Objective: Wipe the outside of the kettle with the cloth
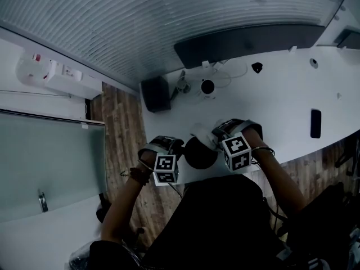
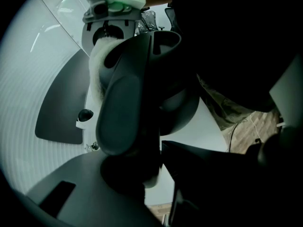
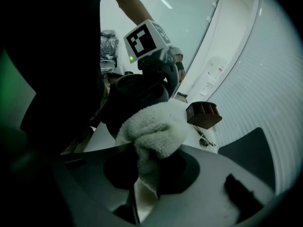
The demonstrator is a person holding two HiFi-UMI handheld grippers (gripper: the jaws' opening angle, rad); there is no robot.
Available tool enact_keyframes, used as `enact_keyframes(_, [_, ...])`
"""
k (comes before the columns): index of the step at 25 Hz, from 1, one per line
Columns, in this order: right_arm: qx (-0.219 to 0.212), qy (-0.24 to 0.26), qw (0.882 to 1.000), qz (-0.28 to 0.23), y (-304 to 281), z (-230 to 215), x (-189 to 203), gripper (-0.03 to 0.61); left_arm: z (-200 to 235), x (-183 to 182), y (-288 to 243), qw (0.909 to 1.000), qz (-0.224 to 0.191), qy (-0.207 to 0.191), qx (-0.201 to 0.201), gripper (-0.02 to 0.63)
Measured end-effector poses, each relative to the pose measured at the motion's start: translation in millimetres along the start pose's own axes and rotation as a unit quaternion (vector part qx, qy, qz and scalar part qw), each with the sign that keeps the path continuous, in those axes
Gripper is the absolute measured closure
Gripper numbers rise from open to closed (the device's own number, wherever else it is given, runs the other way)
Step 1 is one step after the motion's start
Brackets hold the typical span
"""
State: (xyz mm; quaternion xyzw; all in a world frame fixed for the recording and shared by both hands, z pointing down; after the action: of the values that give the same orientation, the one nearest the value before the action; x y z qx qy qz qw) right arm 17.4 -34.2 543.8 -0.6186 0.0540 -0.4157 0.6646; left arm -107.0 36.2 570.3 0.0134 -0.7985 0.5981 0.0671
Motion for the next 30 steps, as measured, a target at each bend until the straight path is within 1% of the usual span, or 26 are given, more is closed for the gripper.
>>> enact_keyframes(3, [-0.001, -0.006, 1.0, 0.002, -14.1, -5.6, 11.5, 0.512, -3.4, 1.5, 4.5, 0.9997, 0.007, -0.009, 0.022, 0.483])
enact_keyframes(5, [-0.018, -0.024, 1.0, 0.004, -32.4, -4.4, 23.8, 0.512, -3.9, 2.7, 3.9, 0.9996, 0.011, -0.011, 0.022, 0.483])
enact_keyframes(6, [-0.031, -0.042, 0.999, 0.0, -42.6, -3.2, 30.1, 0.512, -3.6, 3.1, 3.3, 0.9997, 0.012, -0.011, 0.019, 0.483])
enact_keyframes(9, [-0.076, -0.101, 0.992, -0.008, -70.8, 7.2, 48.0, 0.512, -3.4, 1.8, 2.6, 0.9997, 0.011, -0.011, 0.02, 0.483])
enact_keyframes(11, [-0.098, -0.119, 0.988, 0.002, -88.1, 18.3, 58.4, 0.512, -3.2, 0.2, 3.9, 0.9997, 0.005, -0.01, 0.023, 0.483])
enact_keyframes(13, [-0.114, -0.137, 0.984, 0.007, -100.7, 28.2, 65.0, 0.512, -2.8, 0.6, 5.0, 0.9997, 0.003, -0.011, 0.022, 0.483])
enact_keyframes(17, [-0.133, -0.201, 0.97, 0.018, -116.4, 34.2, 74.7, 0.512, -1.1, 3.5, 3.6, 0.9998, 0.0, -0.014, 0.015, 0.483])
enact_keyframes(19, [-0.13, -0.235, 0.963, 0.015, -114.0, 32.7, 76.3, 0.511, -2.9, 3.9, 3.5, 0.9997, -0.004, -0.016, 0.016, 0.483])
enact_keyframes(20, [-0.12, -0.257, 0.959, 0.011, -105.9, 29.5, 78.3, 0.511, -3.0, 2.9, 3.4, 0.9997, -0.007, -0.018, 0.015, 0.483])
enact_keyframes(22, [-0.076, -0.299, 0.951, -0.008, -74.1, 15.8, 81.8, 0.511, -0.9, -0.4, 2.0, 0.9993, -0.011, -0.035, 0.011, 0.483])
enact_keyframes(23, [-0.051, -0.309, 0.95, -0.024, -53.9, 6.6, 79.2, 0.512, 1.7, -1.9, 1.4, 0.9987, -0.011, -0.05, 0.007, 0.483])
enact_keyframes(24, [-0.032, -0.305, 0.951, -0.045, -34.4, -1.4, 71.4, 0.511, 5.2, -3.5, 1.2, 0.9978, -0.01, -0.066, 0.003, 0.483])
enact_keyframes(25, [-0.024, -0.289, 0.955, -0.063, -17.8, -6.1, 59.2, 0.511, 9.4, -5.8, 0.7, 0.9968, -0.01, -0.08, 0.001, 0.483])
enact_keyframes(26, [-0.024, -0.263, 0.962, -0.075, -5.1, -7.0, 44.8, 0.512, 13.7, -9.0, -1.1, 0.9959, -0.01, -0.09, -0.001, 0.483])
enact_keyframes(27, [-0.028, -0.23, 0.97, -0.074, 3.8, -4.7, 31.0, 0.511, 18.0, -12.5, -4.9, 0.9951, -0.011, -0.098, -0.003, 0.483])
enact_keyframes(28, [-0.032, -0.197, 0.978, -0.062, 9.6, -0.8, 19.8, 0.511, 21.7, -16.2, -9.0, 0.9942, -0.013, -0.107, -0.005, 0.483])
enact_keyframes(29, [-0.033, -0.168, 0.984, -0.042, 12.9, 3.2, 12.3, 0.511, 24.9, -20.1, -12.0, 0.9928, -0.013, -0.119, -0.004, 0.483])
enact_keyframes(30, [-0.031, -0.147, 0.988, -0.023, 13.8, 6.0, 8.4, 0.511, 27.4, -23.9, -13.7, 0.991, -0.012, -0.133, -0.001, 0.483])
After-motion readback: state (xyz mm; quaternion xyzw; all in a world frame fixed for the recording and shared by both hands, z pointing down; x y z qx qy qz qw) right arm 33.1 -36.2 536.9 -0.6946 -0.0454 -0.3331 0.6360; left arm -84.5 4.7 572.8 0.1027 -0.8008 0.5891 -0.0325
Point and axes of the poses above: the fingertips, and each gripper's own axes: y backward along the fingers, z to its left, x out of its underside, the point moved 5 cm from there along y, backward along the fingers, and after that the axes turned 2 degrees about -x, right-handed, at the moved point
